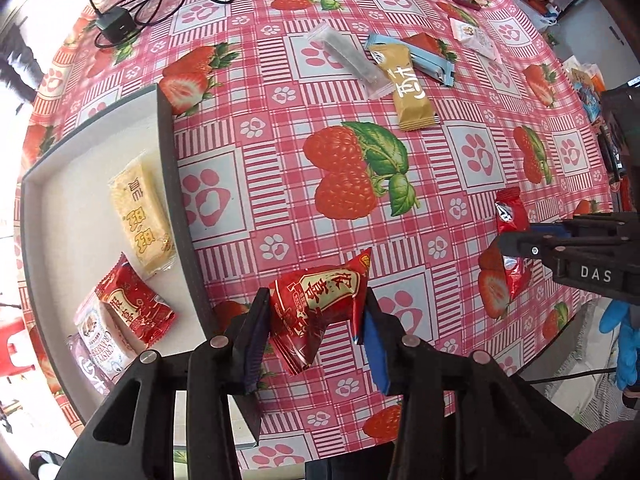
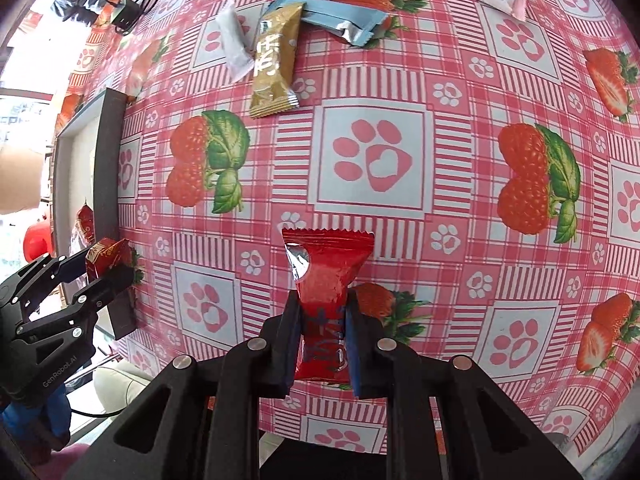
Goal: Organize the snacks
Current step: 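Lift both candies and carry them over the white tray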
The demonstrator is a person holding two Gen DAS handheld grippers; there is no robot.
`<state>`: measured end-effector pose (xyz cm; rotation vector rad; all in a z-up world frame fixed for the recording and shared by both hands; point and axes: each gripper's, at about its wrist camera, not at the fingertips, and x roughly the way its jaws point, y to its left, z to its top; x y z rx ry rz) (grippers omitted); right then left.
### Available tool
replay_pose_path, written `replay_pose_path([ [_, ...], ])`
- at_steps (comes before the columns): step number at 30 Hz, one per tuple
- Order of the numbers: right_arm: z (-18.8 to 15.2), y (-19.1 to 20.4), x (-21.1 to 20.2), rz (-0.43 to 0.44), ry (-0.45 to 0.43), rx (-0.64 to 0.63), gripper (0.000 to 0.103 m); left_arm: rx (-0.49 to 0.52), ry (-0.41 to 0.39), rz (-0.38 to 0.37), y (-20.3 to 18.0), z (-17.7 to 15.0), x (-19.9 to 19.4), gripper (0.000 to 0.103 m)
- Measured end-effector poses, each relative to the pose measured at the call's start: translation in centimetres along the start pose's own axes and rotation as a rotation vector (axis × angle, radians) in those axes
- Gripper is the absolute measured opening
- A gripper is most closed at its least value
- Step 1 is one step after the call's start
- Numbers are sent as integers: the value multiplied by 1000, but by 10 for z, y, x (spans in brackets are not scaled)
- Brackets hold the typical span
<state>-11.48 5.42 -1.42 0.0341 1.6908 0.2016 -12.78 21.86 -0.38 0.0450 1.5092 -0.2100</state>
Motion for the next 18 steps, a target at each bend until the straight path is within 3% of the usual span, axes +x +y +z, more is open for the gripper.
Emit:
replay_pose_path([
  [18,47,155,-5,18,-4,-314,21,-227,-116,48,108,-43,-29,46],
])
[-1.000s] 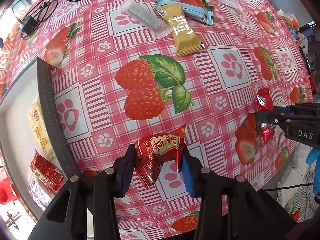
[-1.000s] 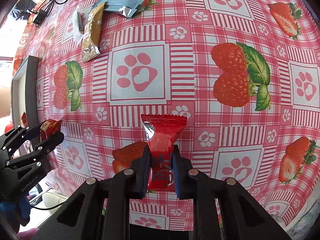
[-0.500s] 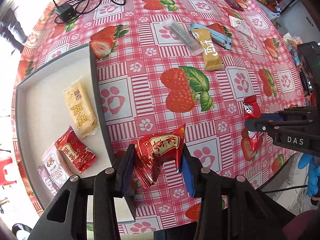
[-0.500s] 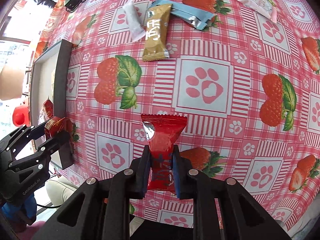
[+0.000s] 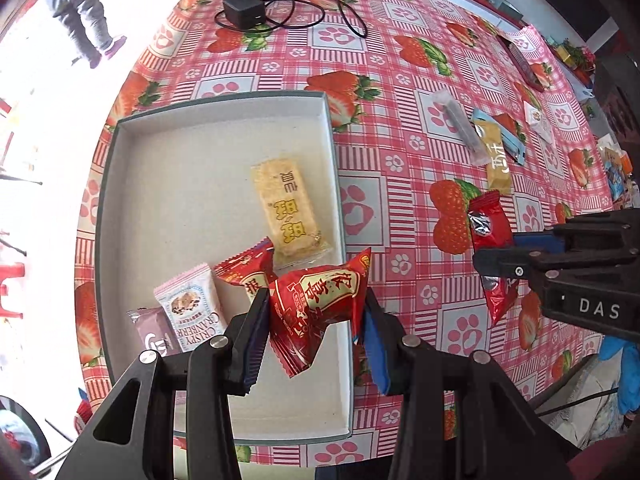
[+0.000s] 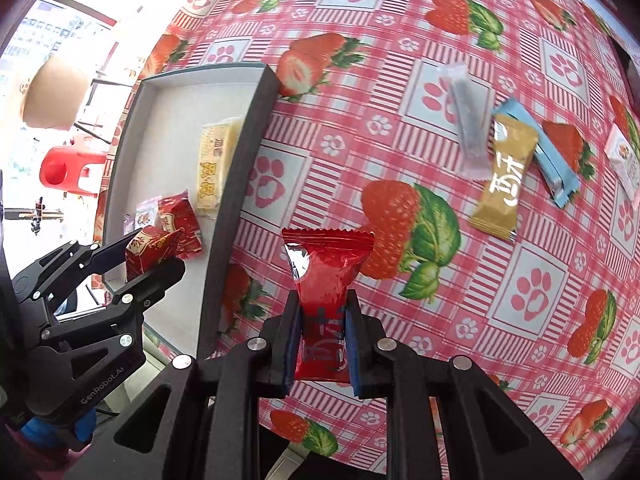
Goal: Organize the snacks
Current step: 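Lift both candies and carry them over the white tray, then open both grippers to drop the candies into the white tray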
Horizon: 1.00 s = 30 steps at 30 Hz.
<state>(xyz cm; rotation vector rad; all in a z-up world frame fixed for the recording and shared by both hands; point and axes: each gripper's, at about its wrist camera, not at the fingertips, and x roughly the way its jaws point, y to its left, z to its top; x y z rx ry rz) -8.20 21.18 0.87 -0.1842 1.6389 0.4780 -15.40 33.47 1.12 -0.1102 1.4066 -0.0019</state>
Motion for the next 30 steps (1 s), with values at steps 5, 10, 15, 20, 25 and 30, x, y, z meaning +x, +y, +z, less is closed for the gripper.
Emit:
replay_pose_path([
  [5,27,37,3,6,-4,-77,21,-69,-13,31,36,1,-2,47],
  [10,43,73,7,11,-10,-134,21,-126,-11,61,68,5,1,47],
  [15,57,105,17,16,-8,-167,21,-180,-2,71,90,7,5,47],
  [20,65,123,27,15,4,-178,21,-205,14,70,101,4,9,47],
  [25,72,133,33,7,11,-179,21,-209,24,71,105,4,13,48],
  [30,77,138,38,8,24,-167,21,-202,28,81,104,4,15,53],
])
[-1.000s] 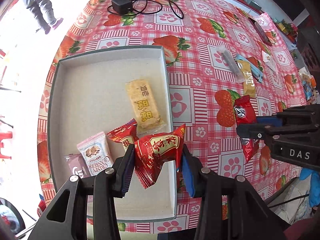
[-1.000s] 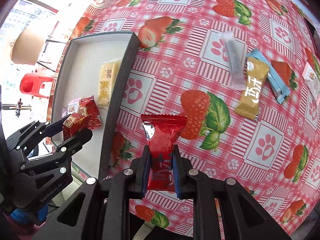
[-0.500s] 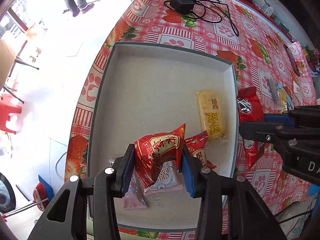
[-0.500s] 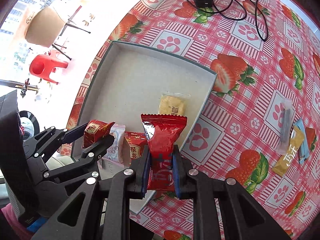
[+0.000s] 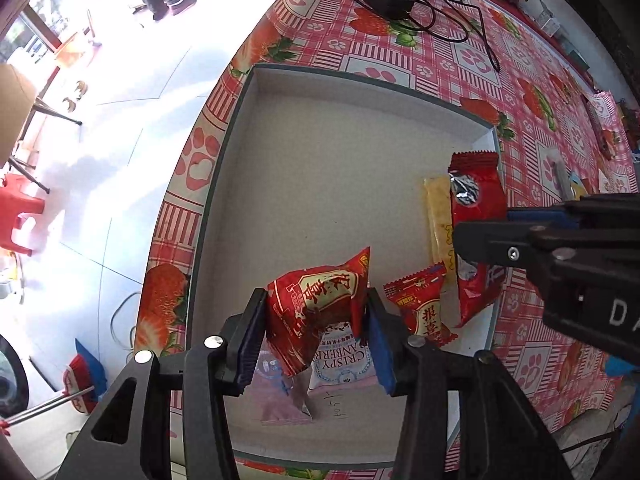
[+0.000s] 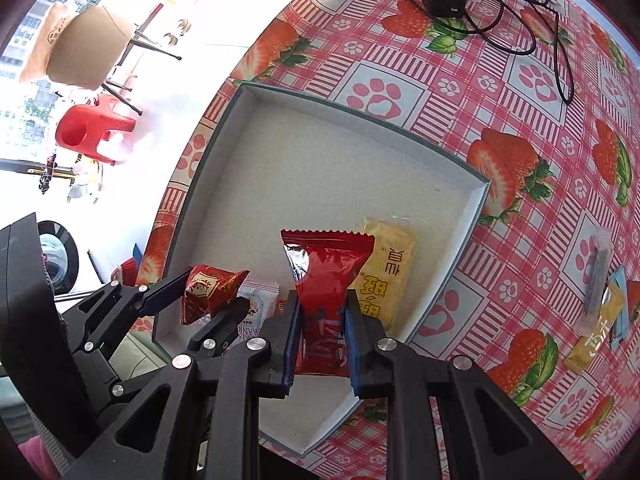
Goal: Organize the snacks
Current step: 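Open both grippers to drop the candies into the white tray, then move left tool over the clear stick packet while right approaches the blue packet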
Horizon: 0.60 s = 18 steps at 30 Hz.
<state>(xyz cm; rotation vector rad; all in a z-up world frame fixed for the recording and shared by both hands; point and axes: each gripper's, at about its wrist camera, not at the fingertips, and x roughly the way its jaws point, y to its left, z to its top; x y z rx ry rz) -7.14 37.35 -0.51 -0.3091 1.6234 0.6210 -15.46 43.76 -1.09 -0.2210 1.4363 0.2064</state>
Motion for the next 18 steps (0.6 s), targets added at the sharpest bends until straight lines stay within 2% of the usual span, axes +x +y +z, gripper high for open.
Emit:
replay_pose_path([
  [1,0,1,1,0,5,0,21,2,3,4,0,-1,1,55],
  [3,1,2,3,0,13,0,21,1,13,8,-1,-2,2,69],
  [6,0,2,6,9,29,8,23,-1,11,27,-2,-6,0,78],
  [7,-1,2,6,8,30,10,28,-1,15,31,-3,-7,0,78],
  [8,-2,1,6,5,28,13,54,-1,22,32,-3,-8,1,78],
  [9,-3,0,4,0,23,18,85,-8,23,23,-2,-8,0,79],
  [10,-5,-2,3,-16,12,22,88,-11,30,19,-2,-9,0,79],
  [13,-13,-14,3,-29,26,40,89,-3,43,25,-5,-12,0,79],
  [15,-22,-26,4,-61,30,56,103,7,48,24,-8,-15,0,79],
  [18,-39,-53,6,-86,39,119,103,25,54,25,-18,-18,-2,79],
])
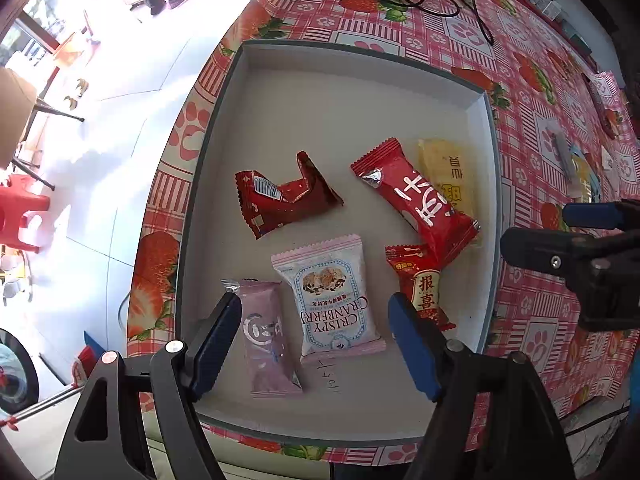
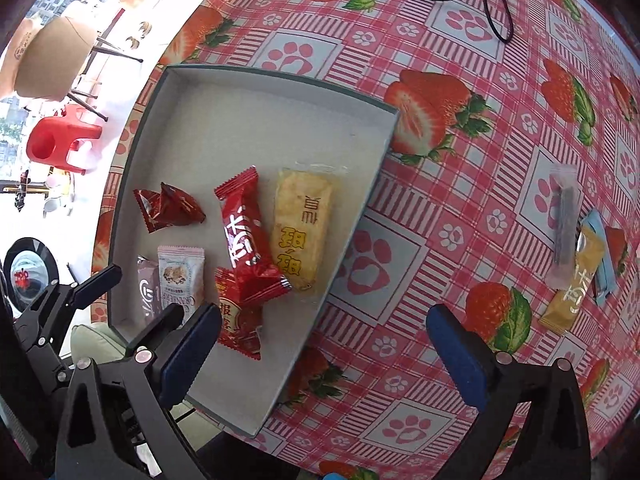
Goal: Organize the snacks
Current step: 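Move left tool over the clear stick packet while right approaches the blue packet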
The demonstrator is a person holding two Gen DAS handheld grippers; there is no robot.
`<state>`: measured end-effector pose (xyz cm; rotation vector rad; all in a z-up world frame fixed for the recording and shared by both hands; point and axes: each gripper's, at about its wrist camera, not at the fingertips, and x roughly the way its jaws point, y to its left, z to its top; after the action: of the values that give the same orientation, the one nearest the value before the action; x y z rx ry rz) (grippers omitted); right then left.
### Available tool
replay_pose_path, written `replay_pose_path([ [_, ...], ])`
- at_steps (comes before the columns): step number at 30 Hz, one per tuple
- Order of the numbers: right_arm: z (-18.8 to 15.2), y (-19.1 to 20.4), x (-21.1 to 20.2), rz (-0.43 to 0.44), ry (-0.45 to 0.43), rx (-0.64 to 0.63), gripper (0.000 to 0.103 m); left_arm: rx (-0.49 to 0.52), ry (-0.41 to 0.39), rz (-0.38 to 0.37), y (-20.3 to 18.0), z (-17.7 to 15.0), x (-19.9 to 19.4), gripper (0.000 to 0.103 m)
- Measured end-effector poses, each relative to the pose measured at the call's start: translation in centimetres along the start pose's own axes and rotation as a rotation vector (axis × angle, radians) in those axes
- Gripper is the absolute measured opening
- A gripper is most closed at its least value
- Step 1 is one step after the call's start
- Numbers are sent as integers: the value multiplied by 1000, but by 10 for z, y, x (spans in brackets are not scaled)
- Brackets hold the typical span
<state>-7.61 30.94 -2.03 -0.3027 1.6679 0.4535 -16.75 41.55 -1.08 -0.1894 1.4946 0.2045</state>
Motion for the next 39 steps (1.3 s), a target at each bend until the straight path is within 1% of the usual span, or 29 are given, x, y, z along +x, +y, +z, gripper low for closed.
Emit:
replay_pose_path([
  [6,-34,-66,11,-43,43,161,103,66,0,-5,-26,3,-6,79],
  [12,-64,-125,14,-68,58,304,103,131,-1,-5,-58,9,-13,79],
  [17,-83,-167,8,-57,40,402,103,173,-7,-13,-85,16,-17,79],
  [19,-90,-183,5,-60,31,433,103,187,1,-25,-93,16,-19,79],
  [23,-102,-221,-1,-76,16,491,103,237,17,-39,-119,23,-16,79],
  [25,-107,-238,-3,-75,11,520,103,255,28,-58,-133,27,-14,79],
  [28,-113,-261,-6,-77,3,550,103,281,48,-74,-155,33,-8,79],
  [32,-119,-282,-9,-90,-9,568,103,279,87,-101,-181,49,3,79],
  [33,-114,-295,-11,-94,-9,568,103,285,90,-98,-188,54,5,79],
  [37,-111,-328,-19,-126,-7,527,103,296,96,-103,-215,82,13,79],
  [39,-101,-332,-18,-155,-7,478,103,282,104,-121,-227,99,18,79],
])
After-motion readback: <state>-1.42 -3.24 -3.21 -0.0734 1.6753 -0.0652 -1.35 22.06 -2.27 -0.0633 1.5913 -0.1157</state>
